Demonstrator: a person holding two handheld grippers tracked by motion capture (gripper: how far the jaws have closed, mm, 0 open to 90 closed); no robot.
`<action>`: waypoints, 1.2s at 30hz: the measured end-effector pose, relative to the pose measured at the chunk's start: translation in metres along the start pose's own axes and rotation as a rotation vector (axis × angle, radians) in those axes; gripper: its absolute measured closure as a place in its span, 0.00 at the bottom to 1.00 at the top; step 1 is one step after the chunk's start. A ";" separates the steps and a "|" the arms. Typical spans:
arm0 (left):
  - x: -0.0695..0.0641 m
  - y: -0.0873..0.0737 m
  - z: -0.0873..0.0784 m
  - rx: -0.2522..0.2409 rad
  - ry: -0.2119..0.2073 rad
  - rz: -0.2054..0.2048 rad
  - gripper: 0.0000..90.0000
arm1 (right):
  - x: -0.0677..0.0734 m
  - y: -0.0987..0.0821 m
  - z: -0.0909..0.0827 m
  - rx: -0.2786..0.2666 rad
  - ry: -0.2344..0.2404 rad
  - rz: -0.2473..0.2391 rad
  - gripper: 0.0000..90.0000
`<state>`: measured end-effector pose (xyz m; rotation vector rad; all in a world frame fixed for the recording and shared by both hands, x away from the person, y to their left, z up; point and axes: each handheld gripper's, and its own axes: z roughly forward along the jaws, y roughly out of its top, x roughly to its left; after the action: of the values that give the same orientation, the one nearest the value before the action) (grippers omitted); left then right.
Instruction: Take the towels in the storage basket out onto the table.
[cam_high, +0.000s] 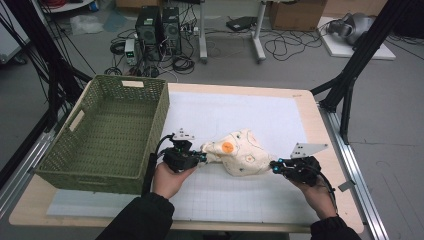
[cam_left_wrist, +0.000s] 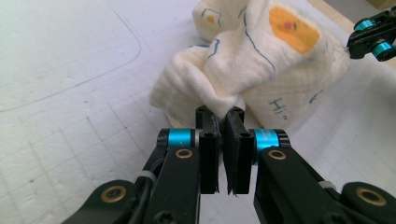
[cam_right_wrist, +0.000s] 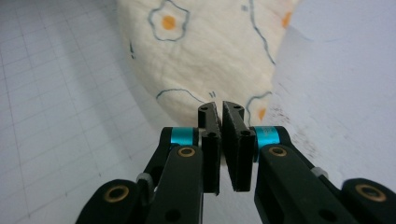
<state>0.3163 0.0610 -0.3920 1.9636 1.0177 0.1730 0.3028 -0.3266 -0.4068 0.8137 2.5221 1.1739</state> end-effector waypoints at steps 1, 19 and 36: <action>0.001 0.001 -0.002 -0.001 0.002 -0.004 0.94 | 0.000 0.000 0.000 0.000 0.000 0.000 0.95; 0.024 0.000 0.054 0.024 0.096 -0.062 0.86 | -0.052 -0.005 0.033 0.108 -0.080 0.115 0.89; 0.014 -0.005 0.024 -0.051 0.052 -0.038 0.71 | 0.011 0.018 0.025 -0.051 0.045 0.016 0.71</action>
<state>0.3338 0.0565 -0.4134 1.9013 1.0731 0.2274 0.3120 -0.2948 -0.4090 0.8046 2.5147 1.2706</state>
